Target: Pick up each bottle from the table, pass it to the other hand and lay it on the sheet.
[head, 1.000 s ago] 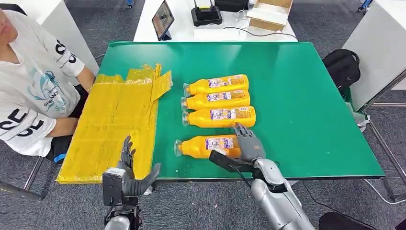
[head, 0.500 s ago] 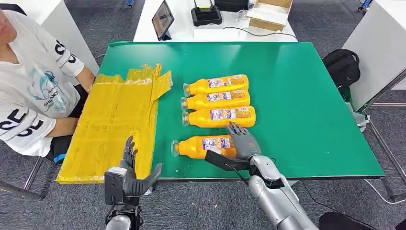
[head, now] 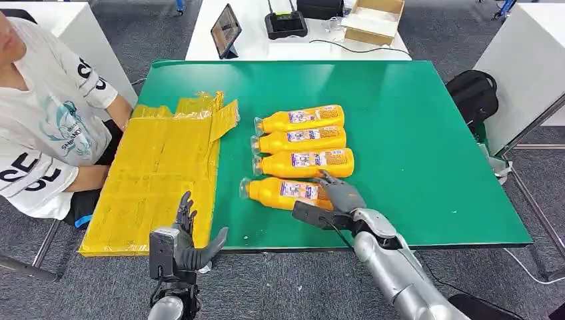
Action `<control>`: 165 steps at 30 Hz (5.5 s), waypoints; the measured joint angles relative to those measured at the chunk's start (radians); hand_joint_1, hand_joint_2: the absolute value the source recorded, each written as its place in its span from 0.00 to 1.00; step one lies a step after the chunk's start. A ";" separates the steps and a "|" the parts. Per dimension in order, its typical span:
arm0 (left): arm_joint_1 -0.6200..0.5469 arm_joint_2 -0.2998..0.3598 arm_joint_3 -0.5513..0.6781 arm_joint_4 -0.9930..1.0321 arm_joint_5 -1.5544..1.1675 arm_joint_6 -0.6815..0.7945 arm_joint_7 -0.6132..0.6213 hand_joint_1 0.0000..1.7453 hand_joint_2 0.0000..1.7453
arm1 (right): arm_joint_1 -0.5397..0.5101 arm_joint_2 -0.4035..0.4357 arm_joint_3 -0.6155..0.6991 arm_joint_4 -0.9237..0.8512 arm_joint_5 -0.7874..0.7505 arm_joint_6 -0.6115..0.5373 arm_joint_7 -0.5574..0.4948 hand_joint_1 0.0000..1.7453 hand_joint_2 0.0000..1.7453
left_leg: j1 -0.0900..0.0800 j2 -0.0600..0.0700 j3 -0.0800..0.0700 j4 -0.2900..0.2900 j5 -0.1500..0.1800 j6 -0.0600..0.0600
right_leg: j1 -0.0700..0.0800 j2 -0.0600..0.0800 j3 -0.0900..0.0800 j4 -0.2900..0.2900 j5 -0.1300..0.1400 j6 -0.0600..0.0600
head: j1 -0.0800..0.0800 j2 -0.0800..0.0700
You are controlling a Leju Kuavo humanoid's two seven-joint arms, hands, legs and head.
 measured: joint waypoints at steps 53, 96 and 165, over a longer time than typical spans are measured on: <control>-0.011 0.004 -0.074 0.005 0.171 -0.051 -0.028 0.00 1.00 | 0.383 0.176 -0.198 -0.651 -0.328 -0.593 -0.632 1.00 1.00 | 0.000 -0.003 -0.005 0.000 -0.001 0.000 | 0.000 0.000 -0.003 0.000 -0.002 0.001 | -0.001 0.000; 0.019 0.016 -0.176 -0.200 0.337 -0.256 0.002 0.00 1.00 | 0.451 0.299 -0.115 -0.320 -0.613 -0.246 -0.703 1.00 1.00 | 0.000 -0.003 -0.006 0.000 -0.001 0.000 | 0.000 0.000 -0.004 0.000 -0.002 0.001 | 0.000 0.000; 0.026 0.033 -0.180 -0.152 0.312 -0.253 0.035 0.00 1.00 | 0.323 0.333 -0.016 -0.024 -0.517 -0.143 -0.554 1.00 1.00 | 0.000 -0.003 -0.007 0.000 -0.001 0.000 | 0.000 0.000 -0.006 0.000 -0.002 0.001 | -0.001 0.000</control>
